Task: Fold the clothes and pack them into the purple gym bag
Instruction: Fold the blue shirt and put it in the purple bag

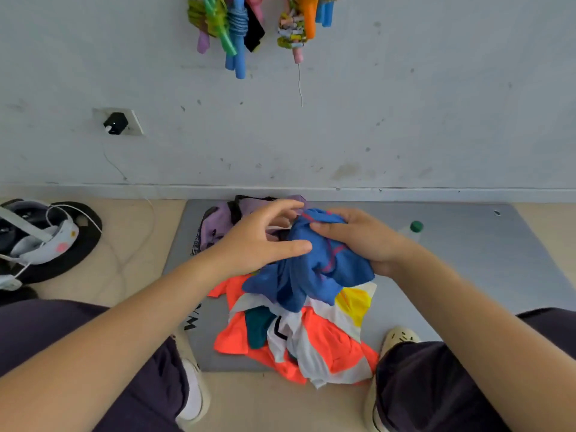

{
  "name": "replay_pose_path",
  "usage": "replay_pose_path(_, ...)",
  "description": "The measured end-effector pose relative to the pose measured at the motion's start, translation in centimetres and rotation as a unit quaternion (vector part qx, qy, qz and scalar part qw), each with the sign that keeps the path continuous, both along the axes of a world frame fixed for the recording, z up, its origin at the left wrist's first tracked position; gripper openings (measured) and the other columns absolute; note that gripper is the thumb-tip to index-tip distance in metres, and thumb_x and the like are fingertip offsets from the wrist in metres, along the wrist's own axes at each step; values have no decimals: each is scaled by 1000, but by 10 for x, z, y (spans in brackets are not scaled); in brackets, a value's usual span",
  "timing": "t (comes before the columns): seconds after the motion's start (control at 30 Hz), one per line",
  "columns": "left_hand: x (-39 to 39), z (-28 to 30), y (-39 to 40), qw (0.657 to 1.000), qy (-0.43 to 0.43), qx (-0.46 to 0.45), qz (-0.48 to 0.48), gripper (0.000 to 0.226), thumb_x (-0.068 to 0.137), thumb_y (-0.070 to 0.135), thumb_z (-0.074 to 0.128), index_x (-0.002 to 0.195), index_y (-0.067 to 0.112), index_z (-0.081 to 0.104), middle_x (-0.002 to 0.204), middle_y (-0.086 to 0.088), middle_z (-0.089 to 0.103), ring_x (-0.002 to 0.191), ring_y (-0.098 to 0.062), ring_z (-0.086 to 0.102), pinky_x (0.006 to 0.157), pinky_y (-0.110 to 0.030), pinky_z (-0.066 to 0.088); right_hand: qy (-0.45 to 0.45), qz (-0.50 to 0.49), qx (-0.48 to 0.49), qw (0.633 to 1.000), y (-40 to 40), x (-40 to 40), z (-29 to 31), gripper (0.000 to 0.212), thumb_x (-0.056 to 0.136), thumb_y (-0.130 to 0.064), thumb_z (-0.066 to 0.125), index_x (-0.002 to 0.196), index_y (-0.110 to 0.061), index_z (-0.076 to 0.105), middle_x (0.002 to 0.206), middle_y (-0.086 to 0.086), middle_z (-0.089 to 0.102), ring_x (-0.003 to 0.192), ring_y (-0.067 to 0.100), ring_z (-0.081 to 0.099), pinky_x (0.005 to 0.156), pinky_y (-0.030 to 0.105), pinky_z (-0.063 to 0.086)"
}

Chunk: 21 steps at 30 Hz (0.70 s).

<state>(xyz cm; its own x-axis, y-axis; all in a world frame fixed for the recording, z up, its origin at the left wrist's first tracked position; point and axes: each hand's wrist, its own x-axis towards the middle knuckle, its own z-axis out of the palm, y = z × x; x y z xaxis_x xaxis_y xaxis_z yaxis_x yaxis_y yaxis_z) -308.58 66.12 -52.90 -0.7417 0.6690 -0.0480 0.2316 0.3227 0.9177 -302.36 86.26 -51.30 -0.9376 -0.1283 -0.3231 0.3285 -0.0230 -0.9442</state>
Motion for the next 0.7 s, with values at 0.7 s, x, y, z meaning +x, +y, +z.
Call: replay_pose_path(0.7, -10, 21, 1, 982, -183, 42, -1, 19, 71, 49, 71, 82, 34, 76, 88, 4, 73, 79, -10, 67, 69, -24, 50, 10, -231, -86, 969, 16, -31, 24, 10, 92, -3, 60, 101, -2, 63, 91, 10, 71, 78, 18, 70, 68, 27, 59)
